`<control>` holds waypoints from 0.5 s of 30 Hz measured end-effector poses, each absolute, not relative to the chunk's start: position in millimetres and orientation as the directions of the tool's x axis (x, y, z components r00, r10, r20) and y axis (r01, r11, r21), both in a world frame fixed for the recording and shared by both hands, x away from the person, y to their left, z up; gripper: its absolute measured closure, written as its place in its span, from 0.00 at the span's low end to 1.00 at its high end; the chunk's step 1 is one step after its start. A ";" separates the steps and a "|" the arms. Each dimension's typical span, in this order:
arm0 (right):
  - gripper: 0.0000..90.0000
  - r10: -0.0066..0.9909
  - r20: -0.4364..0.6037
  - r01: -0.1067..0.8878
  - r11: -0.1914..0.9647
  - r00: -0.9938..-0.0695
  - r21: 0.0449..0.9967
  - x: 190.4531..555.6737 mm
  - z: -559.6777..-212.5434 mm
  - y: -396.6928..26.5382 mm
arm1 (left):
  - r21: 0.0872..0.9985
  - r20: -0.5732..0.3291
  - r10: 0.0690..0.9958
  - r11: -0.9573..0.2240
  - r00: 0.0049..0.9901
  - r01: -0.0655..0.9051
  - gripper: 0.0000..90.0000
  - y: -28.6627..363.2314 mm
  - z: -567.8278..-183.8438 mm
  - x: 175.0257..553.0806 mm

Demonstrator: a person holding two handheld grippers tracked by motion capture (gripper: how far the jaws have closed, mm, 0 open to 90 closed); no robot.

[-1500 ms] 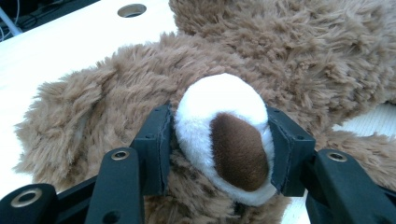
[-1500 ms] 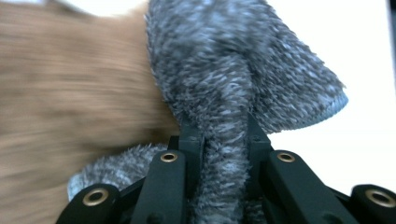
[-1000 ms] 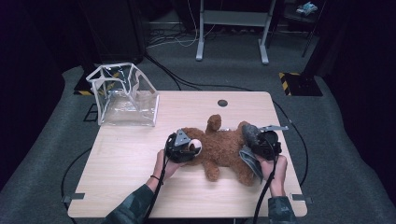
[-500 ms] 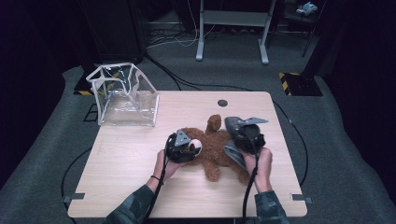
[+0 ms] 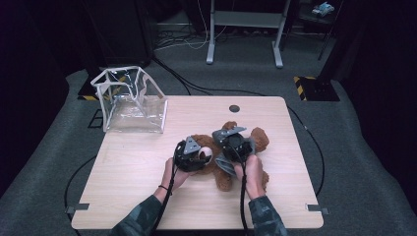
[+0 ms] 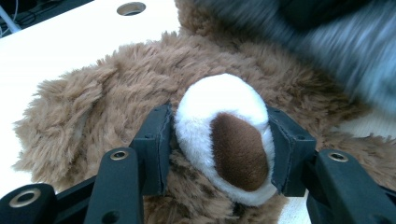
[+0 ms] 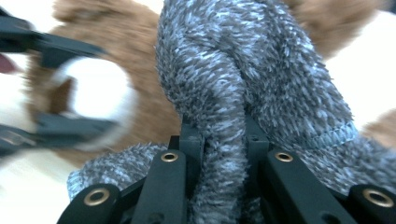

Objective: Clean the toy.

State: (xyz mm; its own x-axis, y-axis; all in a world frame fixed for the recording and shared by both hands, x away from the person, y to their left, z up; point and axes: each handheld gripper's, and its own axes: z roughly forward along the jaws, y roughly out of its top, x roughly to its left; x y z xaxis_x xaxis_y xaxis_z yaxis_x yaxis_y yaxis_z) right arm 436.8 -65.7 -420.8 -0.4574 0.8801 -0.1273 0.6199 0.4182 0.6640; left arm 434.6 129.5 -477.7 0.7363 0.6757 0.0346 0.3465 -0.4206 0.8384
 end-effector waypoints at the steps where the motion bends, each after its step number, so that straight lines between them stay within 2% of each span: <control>1: 0.85 0.891 -0.141 0.625 0.407 -0.431 0.666 434.7 -418.9 -73.5 | 0.838 0.033 0.674 -0.421 0.738 0.347 0.53 129.9 -477.6 434.7; 7: 0.85 0.949 -0.127 0.689 0.297 -0.288 0.661 436.7 -426.1 -132.4 | 0.842 0.034 0.683 -0.413 0.730 0.347 0.53 128.8 -478.3 434.8; 10: 0.85 0.957 -0.103 0.697 0.269 -0.272 0.665 435.4 -426.4 -140.0 | 0.841 0.037 0.683 -0.416 0.729 0.347 0.53 128.1 -478.1 435.4; 12: 0.85 0.951 -0.105 0.660 0.279 -0.291 0.698 429.1 -415.5 -129.6 | 0.838 0.032 0.680 -0.417 0.732 0.351 0.53 128.8 -477.8 435.8; 15: 0.84 0.918 -0.062 0.609 0.309 -0.391 0.730 422.1 -400.8 -97.0 | 0.836 0.036 0.682 -0.421 0.730 0.352 0.53 127.9 -477.4 435.2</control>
